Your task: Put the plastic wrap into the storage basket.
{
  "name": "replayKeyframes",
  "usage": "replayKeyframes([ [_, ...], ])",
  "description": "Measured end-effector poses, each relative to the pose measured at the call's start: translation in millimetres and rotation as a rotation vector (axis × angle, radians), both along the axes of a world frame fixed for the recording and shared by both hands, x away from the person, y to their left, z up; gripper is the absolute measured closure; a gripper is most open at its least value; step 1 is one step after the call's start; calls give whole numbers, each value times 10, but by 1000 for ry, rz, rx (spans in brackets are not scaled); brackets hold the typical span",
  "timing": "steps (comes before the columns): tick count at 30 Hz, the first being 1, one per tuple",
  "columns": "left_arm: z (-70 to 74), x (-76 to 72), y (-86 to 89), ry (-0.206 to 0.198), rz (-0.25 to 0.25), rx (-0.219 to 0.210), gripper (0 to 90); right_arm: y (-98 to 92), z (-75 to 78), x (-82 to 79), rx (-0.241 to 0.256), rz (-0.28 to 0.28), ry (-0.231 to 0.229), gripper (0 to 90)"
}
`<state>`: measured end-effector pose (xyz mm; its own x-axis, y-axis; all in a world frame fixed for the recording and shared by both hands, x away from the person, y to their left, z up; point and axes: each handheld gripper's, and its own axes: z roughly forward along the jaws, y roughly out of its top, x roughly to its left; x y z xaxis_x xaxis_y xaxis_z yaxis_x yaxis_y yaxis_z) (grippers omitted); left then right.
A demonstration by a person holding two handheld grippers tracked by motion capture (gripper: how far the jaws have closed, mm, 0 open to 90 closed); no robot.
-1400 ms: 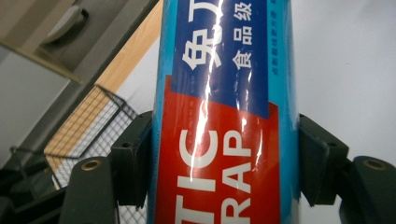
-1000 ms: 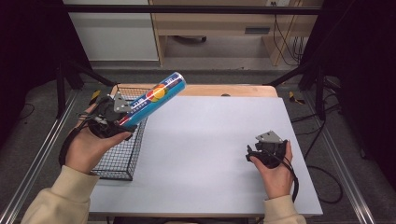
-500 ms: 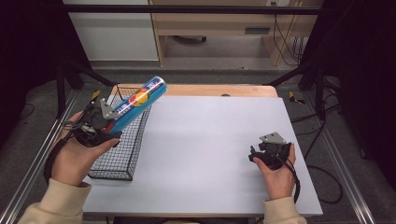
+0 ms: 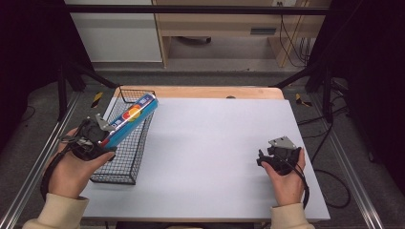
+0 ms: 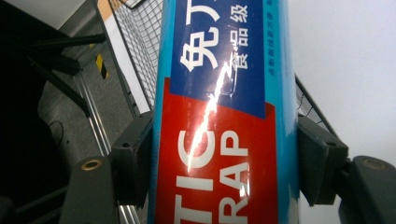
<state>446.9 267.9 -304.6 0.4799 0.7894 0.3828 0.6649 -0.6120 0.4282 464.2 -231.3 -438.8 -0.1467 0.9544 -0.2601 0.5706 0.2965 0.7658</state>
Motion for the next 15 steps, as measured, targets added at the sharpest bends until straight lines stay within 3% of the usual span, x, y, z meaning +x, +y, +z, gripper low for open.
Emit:
replayKeyframes([
  [7,6,-51,116,3,53,-18,320,14,-1,1,4,14,-1,99],
  [10,-22,-84,150,26,66,7,320,11,7,0,9,12,-3,99],
  [15,-102,-100,155,30,85,1,320,50,4,13,6,22,6,100],
])
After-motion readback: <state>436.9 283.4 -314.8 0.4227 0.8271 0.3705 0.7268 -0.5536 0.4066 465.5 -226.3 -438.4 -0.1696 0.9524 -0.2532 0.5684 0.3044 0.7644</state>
